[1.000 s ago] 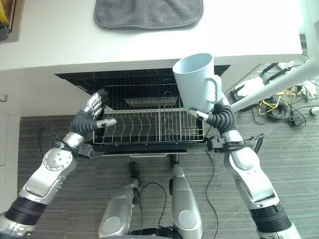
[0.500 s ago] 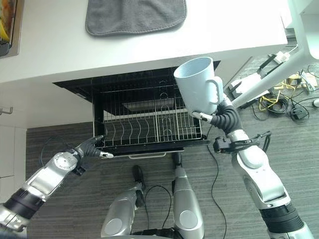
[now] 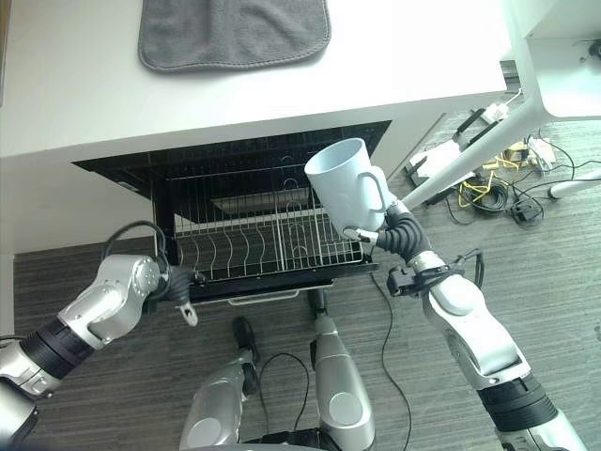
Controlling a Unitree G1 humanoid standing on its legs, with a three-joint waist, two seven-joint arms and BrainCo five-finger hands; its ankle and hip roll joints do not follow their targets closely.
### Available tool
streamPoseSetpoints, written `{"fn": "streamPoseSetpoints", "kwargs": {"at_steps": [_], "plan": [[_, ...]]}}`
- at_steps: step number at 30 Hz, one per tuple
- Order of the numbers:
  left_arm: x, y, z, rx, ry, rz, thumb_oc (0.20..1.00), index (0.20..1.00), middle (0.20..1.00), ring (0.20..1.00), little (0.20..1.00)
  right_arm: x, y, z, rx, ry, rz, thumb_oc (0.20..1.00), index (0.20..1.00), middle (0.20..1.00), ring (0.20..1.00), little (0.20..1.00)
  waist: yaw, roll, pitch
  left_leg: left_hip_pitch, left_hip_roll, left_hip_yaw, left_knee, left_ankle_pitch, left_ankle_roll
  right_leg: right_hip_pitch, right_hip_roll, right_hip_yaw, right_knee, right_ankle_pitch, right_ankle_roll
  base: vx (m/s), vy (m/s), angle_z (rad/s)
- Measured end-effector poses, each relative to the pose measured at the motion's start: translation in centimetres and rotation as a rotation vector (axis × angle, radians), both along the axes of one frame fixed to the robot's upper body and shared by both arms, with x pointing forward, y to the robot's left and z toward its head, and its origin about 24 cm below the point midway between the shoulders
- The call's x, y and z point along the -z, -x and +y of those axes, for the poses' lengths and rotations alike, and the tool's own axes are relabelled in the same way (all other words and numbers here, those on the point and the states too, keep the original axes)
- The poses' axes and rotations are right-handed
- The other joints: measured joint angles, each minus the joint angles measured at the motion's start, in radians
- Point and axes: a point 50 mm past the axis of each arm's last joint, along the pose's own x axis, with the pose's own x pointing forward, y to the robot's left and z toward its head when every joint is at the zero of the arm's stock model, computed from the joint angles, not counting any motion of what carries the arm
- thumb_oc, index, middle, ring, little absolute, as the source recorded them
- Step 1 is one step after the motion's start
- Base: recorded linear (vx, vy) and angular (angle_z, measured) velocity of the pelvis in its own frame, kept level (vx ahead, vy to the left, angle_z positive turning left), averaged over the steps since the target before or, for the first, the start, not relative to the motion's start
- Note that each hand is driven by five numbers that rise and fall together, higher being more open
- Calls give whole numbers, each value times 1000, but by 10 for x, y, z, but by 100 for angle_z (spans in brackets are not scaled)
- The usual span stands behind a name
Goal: Place the dishes in the dishwasher.
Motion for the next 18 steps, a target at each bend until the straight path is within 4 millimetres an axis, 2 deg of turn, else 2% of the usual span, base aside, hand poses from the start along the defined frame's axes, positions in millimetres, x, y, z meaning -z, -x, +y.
{"fn": "streamPoseSetpoints", "kwargs": {"at_steps": [6,8,12,18], "plan": [[-7,3,-5,45,-64,61,1000,1000,1000,1000,1000,12,-19,2,36,66,74,200,200,200,200,200,12,-2,1,-9,3,-6,0,-3,-3,-1,1,-11,-7,5,-3,-19,-46,3],[-9,2,-6,66,-68,60,1000,1000,1000,1000,1000,15,-26,-4,69,82,104,200,200,200,200,200,26,-2,1,-10,4,-12,0,-3,-4,1,1,-21,-8,4,-4,-7,-72,9],[-8,1,-6,101,-76,62,1000,1000,1000,1000,1000,36,-35,-19,143,114,209,200,200,200,200,200,53,-2,1,-9,8,-35,17,-7,-9,24,2,-42,-15,1,-7,14,-77,14],[-4,-4,-6,140,-74,97,1000,1000,1000,1000,1000,53,-53,-20,215,45,308,200,200,200,200,200,81,-2,1,-16,26,-73,57,-21,-24,54,13,-77,-16,-8,-21,32,-92,13]]}}
